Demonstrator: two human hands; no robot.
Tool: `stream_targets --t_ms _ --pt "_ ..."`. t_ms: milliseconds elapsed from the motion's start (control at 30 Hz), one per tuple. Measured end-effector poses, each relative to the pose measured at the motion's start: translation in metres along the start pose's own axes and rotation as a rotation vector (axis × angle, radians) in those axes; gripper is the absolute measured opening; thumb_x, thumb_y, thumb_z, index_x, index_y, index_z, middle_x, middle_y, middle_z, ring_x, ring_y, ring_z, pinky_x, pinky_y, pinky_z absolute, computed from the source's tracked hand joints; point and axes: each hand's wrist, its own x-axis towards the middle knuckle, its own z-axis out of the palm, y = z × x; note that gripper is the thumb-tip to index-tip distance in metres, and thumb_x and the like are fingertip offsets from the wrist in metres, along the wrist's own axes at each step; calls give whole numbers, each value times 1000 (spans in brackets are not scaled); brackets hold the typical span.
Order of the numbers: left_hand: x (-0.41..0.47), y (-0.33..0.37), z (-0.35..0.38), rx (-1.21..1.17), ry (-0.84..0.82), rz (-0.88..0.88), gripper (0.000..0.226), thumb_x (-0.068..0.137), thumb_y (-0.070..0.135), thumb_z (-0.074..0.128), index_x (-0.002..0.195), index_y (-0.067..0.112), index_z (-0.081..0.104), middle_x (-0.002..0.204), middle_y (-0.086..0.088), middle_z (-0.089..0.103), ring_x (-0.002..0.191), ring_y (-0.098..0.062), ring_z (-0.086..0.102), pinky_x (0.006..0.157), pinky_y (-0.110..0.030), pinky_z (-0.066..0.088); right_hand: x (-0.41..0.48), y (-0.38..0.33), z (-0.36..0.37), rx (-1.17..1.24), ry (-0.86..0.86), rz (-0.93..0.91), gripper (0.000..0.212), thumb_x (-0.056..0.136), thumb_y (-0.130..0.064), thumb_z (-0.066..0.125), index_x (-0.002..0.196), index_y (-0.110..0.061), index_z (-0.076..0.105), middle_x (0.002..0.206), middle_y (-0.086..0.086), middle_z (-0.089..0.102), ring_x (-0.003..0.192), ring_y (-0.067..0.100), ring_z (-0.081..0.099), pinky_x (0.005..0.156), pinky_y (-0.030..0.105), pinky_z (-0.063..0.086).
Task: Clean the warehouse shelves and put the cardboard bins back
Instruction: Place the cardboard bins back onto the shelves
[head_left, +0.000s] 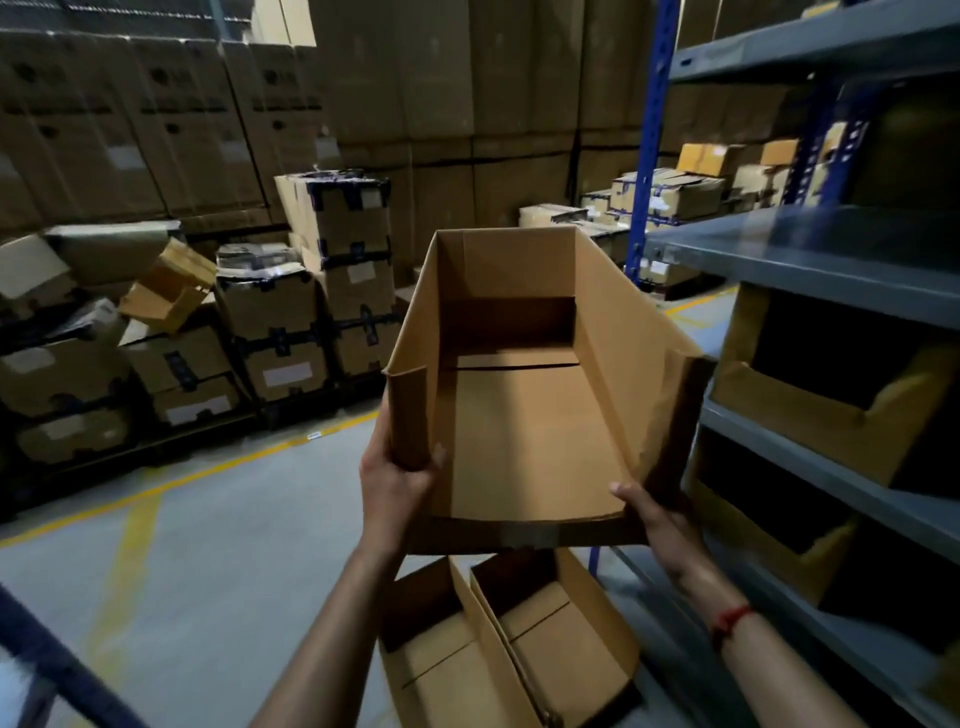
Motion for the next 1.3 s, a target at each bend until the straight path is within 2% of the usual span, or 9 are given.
stream_targets --t_ms 133,267,367,500,800,867,1000,1133,1300 --pt "4 26 19 -66 13 85 81 85 4 75 154 21 35 125 15 58 111 4 59 89 -10 50 -16 -25 -24 -37 66 -12 47 74 -60 71 110 -30 63 116 1 59 107 22 55 99 38 36" --pt "1 56 33 -105 10 130 76 87 8 73 152 24 37 133 -2 60 118 -18 62 97 -45 56 -41 -46 -52 -120 109 -21 98 61 -76 60 142 -21 50 147 8 48 133 29 43 105 42 31" --pt "-10 89 43 -167 44 152 73 88 6 70 151 24 39 132 -5 61 116 -23 62 95 -52 56 -61 -61 -78 -157 117 -27 100 60 -83 58 140 -23 52 146 9 48 130 30 45 106 45 32" --pt "-36 138 56 -218 89 193 70 83 18 63 150 24 40 127 -4 63 108 -21 65 89 -48 59 -85 -79 -119 -148 144 -65 108 47 -90 56 134 -25 58 139 8 55 124 31 51 110 52 37" --pt "-82 222 89 -274 79 268 66 88 2 62 148 21 43 115 7 64 94 2 66 80 -22 59 -141 -92 -203 -91 217 -129 124 31 -98 61 135 -31 55 137 6 57 122 32 53 105 57 41" --pt "-87 238 97 -295 63 265 69 87 -4 63 148 21 44 120 6 64 103 -1 66 88 -26 58 -147 -92 -221 -49 223 -134 130 26 -97 63 137 -30 54 138 6 56 125 33 52 106 58 40" --pt "-94 264 112 -317 11 274 74 85 -2 67 150 24 43 128 6 62 115 -7 62 101 -35 53 -169 -103 -246 -32 251 -192 114 43 -91 66 138 -29 53 138 5 57 123 29 53 107 54 41" --pt "-95 291 127 -353 -65 288 72 87 -6 65 150 18 41 120 17 59 101 15 60 92 -15 52 -184 -122 -271 -38 312 -231 93 69 -77 64 145 -27 46 145 5 50 129 29 48 107 46 37" --pt "-85 317 150 -409 -223 326 72 75 10 58 145 16 45 116 10 64 100 -4 68 87 -28 59 -194 -132 -305 -75 428 -225 84 70 -74 67 130 -15 61 123 7 61 106 22 53 95 38 40"
